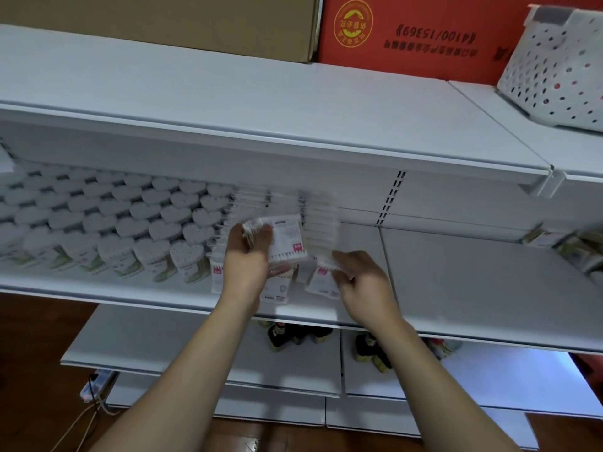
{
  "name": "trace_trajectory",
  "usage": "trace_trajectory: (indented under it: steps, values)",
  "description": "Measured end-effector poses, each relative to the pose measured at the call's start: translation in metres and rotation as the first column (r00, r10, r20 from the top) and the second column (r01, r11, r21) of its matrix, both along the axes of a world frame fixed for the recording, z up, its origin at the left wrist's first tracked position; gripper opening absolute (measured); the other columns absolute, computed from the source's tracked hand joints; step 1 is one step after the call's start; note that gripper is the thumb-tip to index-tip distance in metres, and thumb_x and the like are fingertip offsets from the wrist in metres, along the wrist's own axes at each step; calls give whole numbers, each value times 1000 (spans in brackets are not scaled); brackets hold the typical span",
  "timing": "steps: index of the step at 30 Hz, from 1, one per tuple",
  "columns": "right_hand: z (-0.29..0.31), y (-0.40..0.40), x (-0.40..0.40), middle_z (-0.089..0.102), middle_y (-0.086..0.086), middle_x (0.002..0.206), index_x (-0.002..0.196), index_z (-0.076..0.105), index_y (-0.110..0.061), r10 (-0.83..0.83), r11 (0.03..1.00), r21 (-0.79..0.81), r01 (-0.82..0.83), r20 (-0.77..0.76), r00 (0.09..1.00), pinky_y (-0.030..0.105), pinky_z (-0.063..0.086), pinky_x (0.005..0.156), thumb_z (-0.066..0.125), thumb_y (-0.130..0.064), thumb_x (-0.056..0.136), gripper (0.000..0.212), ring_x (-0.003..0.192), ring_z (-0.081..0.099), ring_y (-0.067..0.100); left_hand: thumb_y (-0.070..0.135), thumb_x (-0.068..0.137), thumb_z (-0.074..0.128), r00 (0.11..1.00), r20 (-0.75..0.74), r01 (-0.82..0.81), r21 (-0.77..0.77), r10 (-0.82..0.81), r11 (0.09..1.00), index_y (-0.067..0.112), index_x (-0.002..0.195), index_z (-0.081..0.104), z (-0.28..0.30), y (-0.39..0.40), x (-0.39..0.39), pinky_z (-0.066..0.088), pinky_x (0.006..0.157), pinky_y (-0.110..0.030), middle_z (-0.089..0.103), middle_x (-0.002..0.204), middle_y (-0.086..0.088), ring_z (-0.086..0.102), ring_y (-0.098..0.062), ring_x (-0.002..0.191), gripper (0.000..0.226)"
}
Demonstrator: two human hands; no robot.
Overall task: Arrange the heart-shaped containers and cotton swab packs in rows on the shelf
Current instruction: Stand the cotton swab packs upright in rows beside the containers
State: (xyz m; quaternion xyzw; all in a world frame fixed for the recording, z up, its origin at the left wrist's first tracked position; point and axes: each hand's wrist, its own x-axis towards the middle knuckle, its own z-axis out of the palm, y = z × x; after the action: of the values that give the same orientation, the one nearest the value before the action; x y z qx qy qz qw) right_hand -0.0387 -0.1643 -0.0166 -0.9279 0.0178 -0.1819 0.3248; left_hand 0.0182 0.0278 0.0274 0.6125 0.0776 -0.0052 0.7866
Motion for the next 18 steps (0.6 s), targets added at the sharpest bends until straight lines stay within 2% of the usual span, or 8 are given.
trace_trajectory:
  steps: [2,5,8,10,12,14,16,18]
  values:
    - [-13,14,5,65,8,112,123,68,-14,69,995,-80,-64,58,996,19,45,84,69,-4,86,38,101,63,25,18,100,59,1000,-2,4,19,-4,1000,10,123,53,-1,1,-1,59,54,-33,69,108,-6,74,-18,79,26]
    - [-30,21,14,64,9,109,113,72,-12,34,983,-183,-2,173,984,29,53,77,74,-4,81,33,98,60,28,18,99,60,1000,5,-1,38,1,999,11,121,55,-3,5,-2,61,57,-37,70,108,-7,74,-19,83,24]
    - [-38,24,18,62,12,108,107,74,-9,-18,968,-236,81,255,967,32,55,66,76,-5,80,27,97,58,28,20,98,61,1000,12,7,71,-8,997,15,118,57,-5,9,-2,62,76,-49,72,109,-6,73,-24,95,21]
    - [-40,23,19,60,15,110,108,73,-8,-28,960,-263,101,267,963,35,55,64,73,-7,84,24,101,56,31,23,98,63,1000,17,24,92,-26,995,18,118,58,-4,10,-3,59,84,-53,72,110,-4,72,-23,99,22]
    - [-39,21,21,58,19,117,114,70,-7,-43,955,-272,120,271,962,41,57,72,65,-16,90,26,107,54,35,26,97,64,998,28,44,124,-48,991,20,119,58,-3,10,-5,58,87,-52,72,109,0,71,-20,100,24]
    - [-35,23,18,57,20,124,123,66,-7,-70,950,-276,145,263,962,41,53,88,55,-27,93,38,113,53,36,28,96,65,998,30,59,125,-63,990,20,121,57,-3,10,-8,58,88,-51,72,109,2,71,-18,99,28]
    - [-23,27,11,59,14,122,125,65,-8,-132,963,-191,188,272,953,36,47,94,51,-31,94,40,115,53,32,30,94,68,997,31,70,115,-74,991,21,122,57,-4,10,-8,57,89,-53,73,109,2,71,-18,100,31]
    - [-2,34,-1,63,-2,114,125,65,-14,-187,982,62,178,195,963,28,47,92,48,-33,98,37,111,57,21,30,91,72,996,33,84,101,-87,991,23,118,58,-3,6,-9,57,88,-57,73,107,1,71,-22,100,31]
